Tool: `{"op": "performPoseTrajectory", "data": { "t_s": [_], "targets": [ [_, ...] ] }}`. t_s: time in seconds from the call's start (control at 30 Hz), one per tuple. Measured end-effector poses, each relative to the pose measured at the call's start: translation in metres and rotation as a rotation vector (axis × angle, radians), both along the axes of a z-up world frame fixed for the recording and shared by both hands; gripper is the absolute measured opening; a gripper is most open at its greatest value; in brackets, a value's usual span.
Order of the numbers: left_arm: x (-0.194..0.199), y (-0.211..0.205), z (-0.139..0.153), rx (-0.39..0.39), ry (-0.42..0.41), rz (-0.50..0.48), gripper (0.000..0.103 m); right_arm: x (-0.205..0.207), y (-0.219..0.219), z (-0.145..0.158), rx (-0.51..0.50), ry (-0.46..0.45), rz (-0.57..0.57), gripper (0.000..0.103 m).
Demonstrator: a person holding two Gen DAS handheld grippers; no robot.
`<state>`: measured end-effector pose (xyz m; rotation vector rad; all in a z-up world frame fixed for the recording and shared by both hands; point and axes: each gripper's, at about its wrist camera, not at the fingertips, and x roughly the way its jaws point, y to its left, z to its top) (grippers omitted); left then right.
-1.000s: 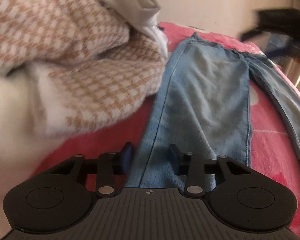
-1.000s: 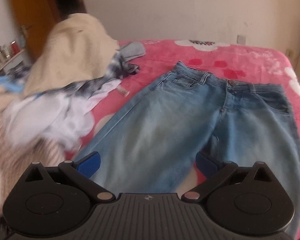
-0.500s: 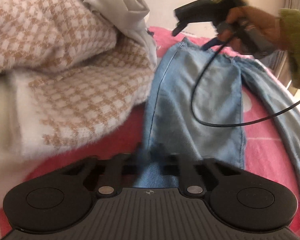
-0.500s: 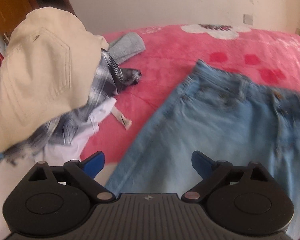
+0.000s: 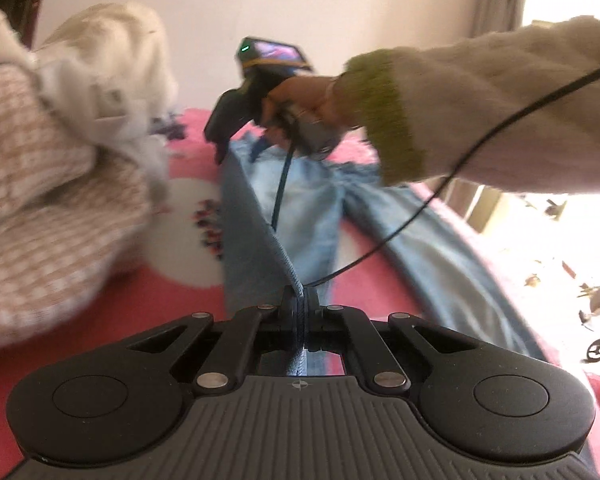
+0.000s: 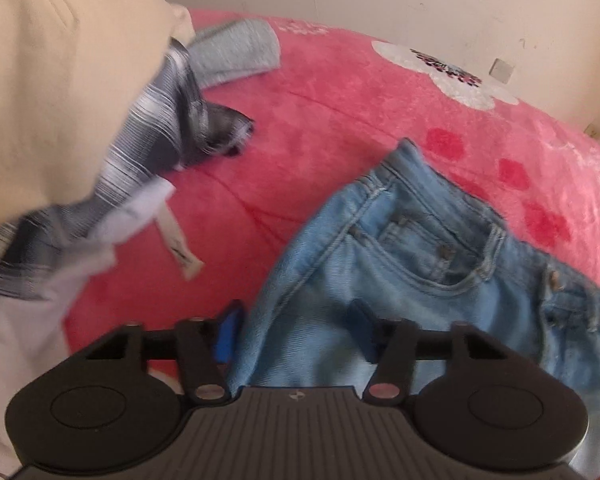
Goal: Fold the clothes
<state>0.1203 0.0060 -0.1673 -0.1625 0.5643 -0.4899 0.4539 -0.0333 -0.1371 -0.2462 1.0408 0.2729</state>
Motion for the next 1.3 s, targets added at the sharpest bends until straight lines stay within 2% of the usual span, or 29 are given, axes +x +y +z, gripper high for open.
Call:
{"op": "performPoseTrajectory", "data": {
  "t_s": [0.07,0.13,0.23,0.37,0.67,0.83,1.07,1.3],
  "targets": [
    [0.000,-0.006,0.001,-0.020,-0.006,-0.026,0.000,-0.001,-0.008,0.004,0.024,-0.003,0.004,0.037],
    [0.000,-0.012,0.002,-0.034,-0.011,-0.049,0.000,-0.001,-0.016,0.008,0.050,-0.006,0.008,0.017],
    [-0.002,-0.016,0.005,-0.050,-0.024,-0.074,0.000,-0.002,-0.028,0.014,0.088,-0.011,0.013,0.007],
    [-0.003,-0.026,0.012,-0.088,-0.039,-0.114,0.000,-0.007,-0.046,0.028,0.130,-0.040,0.027,0.006],
    [-0.004,-0.063,0.024,-0.182,-0.066,-0.265,0.000,-0.033,-0.132,0.065,0.185,-0.175,-0.037,0.004],
    [0.005,-0.084,0.025,-0.192,-0.063,-0.369,0.000,-0.047,-0.180,0.086,0.215,-0.250,-0.073,0.004],
    [0.017,-0.116,0.007,-0.190,0.001,-0.477,0.000,-0.061,-0.238,0.054,0.202,-0.247,-0.207,0.004],
    [0.024,-0.128,-0.011,-0.199,0.051,-0.493,0.000,-0.073,-0.290,0.023,0.187,-0.226,-0.330,0.004]
  ]
}}
